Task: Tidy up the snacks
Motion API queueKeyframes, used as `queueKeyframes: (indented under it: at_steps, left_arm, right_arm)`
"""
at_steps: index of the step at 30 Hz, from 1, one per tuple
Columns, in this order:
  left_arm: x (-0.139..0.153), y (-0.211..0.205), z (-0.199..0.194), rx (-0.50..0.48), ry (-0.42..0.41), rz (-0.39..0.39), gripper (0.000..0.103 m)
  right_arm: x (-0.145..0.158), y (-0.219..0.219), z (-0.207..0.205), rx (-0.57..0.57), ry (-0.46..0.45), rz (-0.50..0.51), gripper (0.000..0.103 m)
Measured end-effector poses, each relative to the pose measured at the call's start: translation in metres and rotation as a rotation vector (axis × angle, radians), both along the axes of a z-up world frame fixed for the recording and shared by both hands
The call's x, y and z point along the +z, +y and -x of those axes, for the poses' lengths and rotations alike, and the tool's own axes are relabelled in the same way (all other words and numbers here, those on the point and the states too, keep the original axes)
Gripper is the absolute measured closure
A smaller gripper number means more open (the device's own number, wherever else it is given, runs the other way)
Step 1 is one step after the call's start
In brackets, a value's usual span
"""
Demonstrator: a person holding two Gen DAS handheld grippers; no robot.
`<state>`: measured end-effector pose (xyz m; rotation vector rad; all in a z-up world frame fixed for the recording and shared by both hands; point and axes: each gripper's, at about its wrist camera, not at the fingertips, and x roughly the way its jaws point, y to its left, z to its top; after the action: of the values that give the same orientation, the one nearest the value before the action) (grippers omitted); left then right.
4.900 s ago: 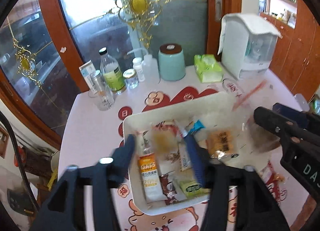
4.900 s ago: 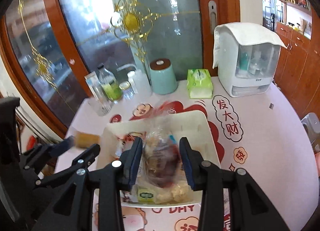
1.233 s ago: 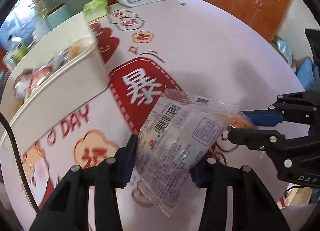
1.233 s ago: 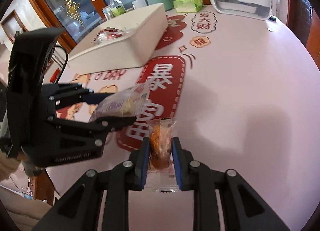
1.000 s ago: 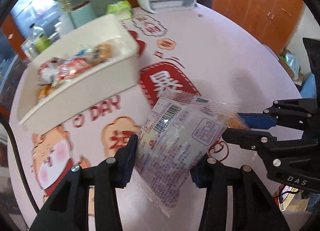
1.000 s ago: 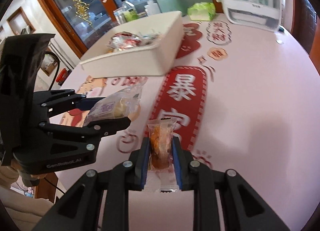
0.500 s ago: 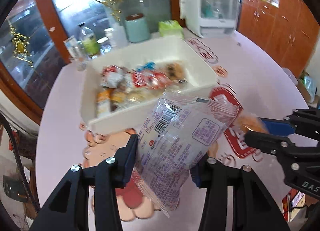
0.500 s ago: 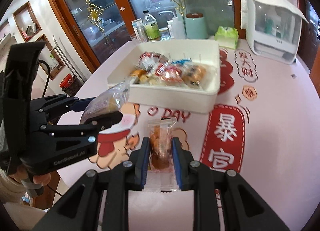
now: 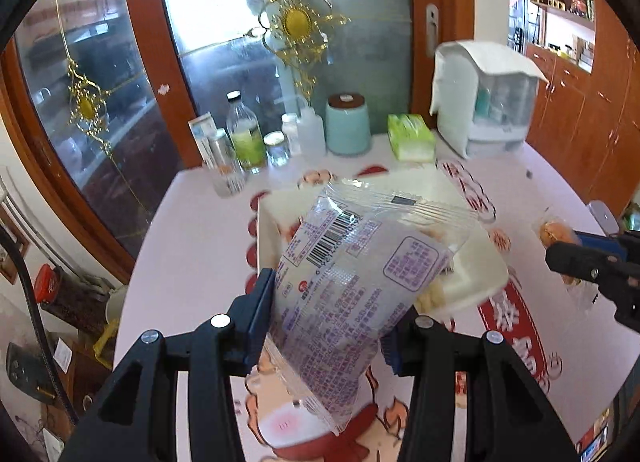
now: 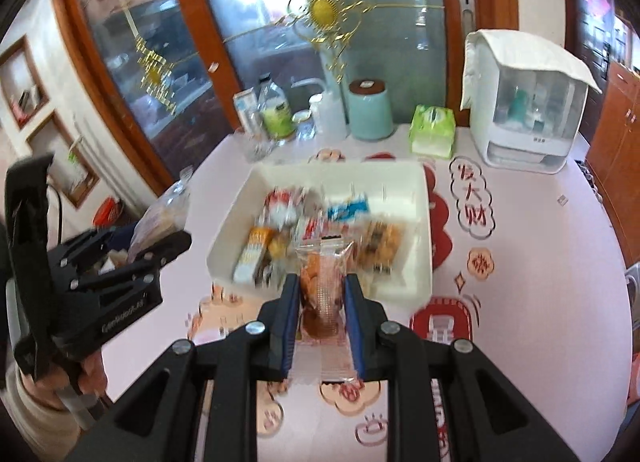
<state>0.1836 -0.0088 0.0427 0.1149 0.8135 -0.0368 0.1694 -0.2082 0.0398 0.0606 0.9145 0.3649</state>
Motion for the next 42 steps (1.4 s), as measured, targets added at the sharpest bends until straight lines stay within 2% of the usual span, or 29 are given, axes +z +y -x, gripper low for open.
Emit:
queueKeyframes:
  at_steps: [3, 8, 13, 18, 19, 21, 22, 23, 24, 27, 34, 42]
  left_arm:
    - [0.005, 0.001, -0.019, 0.004, -0.006, -0.001, 0.057]
    - [-0.005, 0.002, -0.057, 0.019, 0.052, 0.044, 0.057]
    - [-0.024, -0.001, -0.084, 0.042, 0.107, 0.074, 0.057]
    - [-0.04, -0.003, -0.108, 0.071, 0.139, 0.052, 0.056]
    - [-0.042, -0.003, -0.111, 0.077, 0.14, 0.048, 0.055]
    - [-0.048, -0.004, -0.118, 0.094, 0.147, 0.038, 0.033]
    - [-0.049, -0.004, -0.119, 0.101, 0.146, 0.035, 0.015]
    - [-0.051, -0.003, -0.121, 0.112, 0.137, 0.029, 0.012]
    - [-0.052, -0.003, -0.121, 0.114, 0.133, 0.026, 0.012]
    - [-0.061, -0.002, -0.127, 0.119, 0.168, 0.029, 0.01]
    - [-0.067, 0.005, -0.119, 0.156, 0.18, 0.038, 0.01]
    - [-0.049, 0.004, -0.096, 0.17, 0.14, 0.068, 0.006]
  right_arm:
    - [0.012, 0.004, -0.021, -0.034, -0.01, -0.027, 0.081]
    - [0.02, 0.013, -0.058, -0.095, -0.014, -0.035, 0.08]
    - [0.013, 0.02, -0.091, -0.141, 0.009, -0.036, 0.08]
    - [-0.004, 0.024, -0.122, -0.165, 0.045, -0.019, 0.08]
    - [-0.007, 0.026, -0.126, -0.164, 0.05, -0.014, 0.08]
    - [-0.015, 0.03, -0.136, -0.15, 0.072, 0.001, 0.079]
    - [-0.019, 0.032, -0.139, -0.146, 0.088, 0.01, 0.078]
    - [-0.025, 0.033, -0.143, -0.142, 0.106, 0.013, 0.074]
    - [-0.029, 0.034, -0.145, -0.142, 0.116, 0.014, 0.067]
    - [-0.036, 0.036, -0.148, -0.14, 0.12, 0.027, 0.057]
    - [-0.048, 0.038, -0.143, -0.126, 0.14, 0.041, 0.056]
    - [-0.047, 0.031, -0.117, -0.115, 0.118, 0.058, 0.056]
